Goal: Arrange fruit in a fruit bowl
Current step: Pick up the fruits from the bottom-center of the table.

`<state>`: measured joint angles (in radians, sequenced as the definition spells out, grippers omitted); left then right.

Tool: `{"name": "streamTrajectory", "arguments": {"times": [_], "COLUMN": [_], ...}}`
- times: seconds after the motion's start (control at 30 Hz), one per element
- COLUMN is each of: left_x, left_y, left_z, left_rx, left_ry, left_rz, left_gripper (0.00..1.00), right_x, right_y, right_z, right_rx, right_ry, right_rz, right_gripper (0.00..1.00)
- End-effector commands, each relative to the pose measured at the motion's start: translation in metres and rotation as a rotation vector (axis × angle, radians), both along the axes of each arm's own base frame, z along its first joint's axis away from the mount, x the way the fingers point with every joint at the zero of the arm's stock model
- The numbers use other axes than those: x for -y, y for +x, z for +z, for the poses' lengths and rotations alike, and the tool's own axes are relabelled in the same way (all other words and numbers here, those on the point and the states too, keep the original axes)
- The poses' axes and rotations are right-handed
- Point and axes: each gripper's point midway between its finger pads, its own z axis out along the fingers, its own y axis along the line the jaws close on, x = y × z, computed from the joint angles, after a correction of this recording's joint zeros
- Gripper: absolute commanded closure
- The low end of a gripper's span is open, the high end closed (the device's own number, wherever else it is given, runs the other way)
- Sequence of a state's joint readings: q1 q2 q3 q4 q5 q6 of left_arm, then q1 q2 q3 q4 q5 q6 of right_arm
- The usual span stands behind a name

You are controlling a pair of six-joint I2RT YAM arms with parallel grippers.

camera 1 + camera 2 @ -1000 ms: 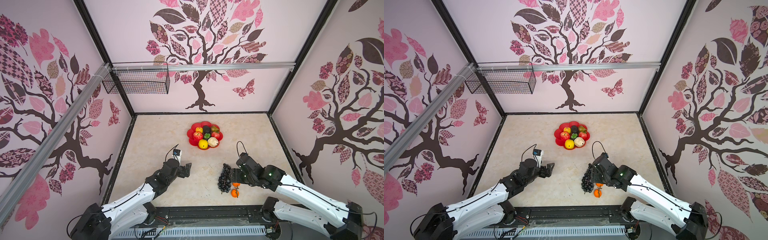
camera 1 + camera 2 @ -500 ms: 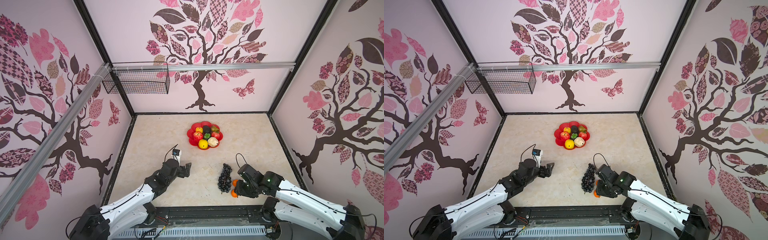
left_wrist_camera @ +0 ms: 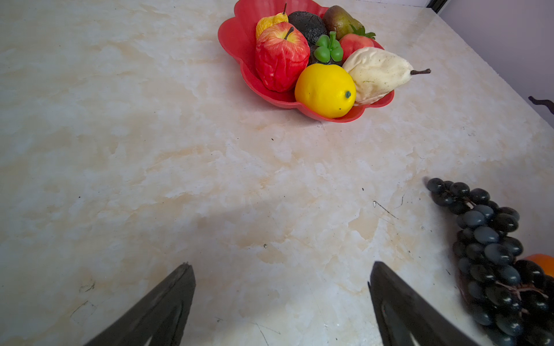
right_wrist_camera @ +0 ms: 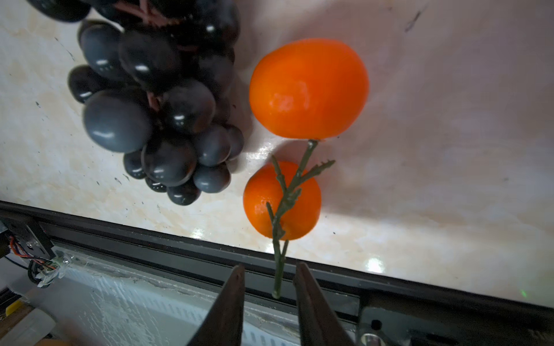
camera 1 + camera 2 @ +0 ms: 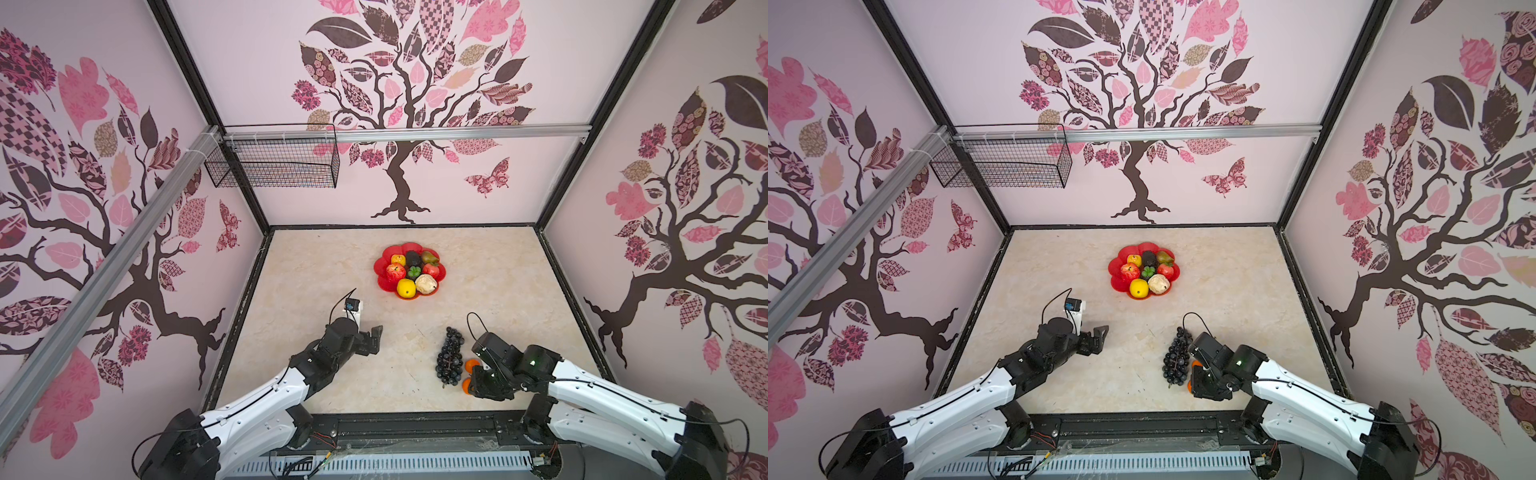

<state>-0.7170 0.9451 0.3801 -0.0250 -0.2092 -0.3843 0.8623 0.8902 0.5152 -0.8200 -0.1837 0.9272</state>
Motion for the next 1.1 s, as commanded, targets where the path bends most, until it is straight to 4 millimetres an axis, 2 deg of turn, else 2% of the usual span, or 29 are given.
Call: {"name": "streamTrajectory", "arguments": {"times": [0.0, 0.73, 1.07], "left_x": [0.0041, 0.0041, 0.0042], "left_y": [0.0076, 0.0079, 0.0079], "left_z": [0.0181, 0.0181, 0.0183], "left_rx": [0.038, 0.036, 0.037], "left_ry": [-0.014, -0.015, -0.016], "left_rz": [0.004, 0.007, 0.006], "left_gripper": [0.05, 0.05, 0.05], "right_x": [0.0007, 0.0023, 0.0052], "right_y": [-0.0027, 0.0028, 0.0057], "right_z": [-0.0053, -0.0076, -0.0040], "right_rx": [-0.016, 0.010, 0.025], "right_ry": [-0.020, -0.049, -0.068], "right_rz": [0.016, 0.027, 0.024], "right_gripper": [0.70, 0.91, 0.94]}}
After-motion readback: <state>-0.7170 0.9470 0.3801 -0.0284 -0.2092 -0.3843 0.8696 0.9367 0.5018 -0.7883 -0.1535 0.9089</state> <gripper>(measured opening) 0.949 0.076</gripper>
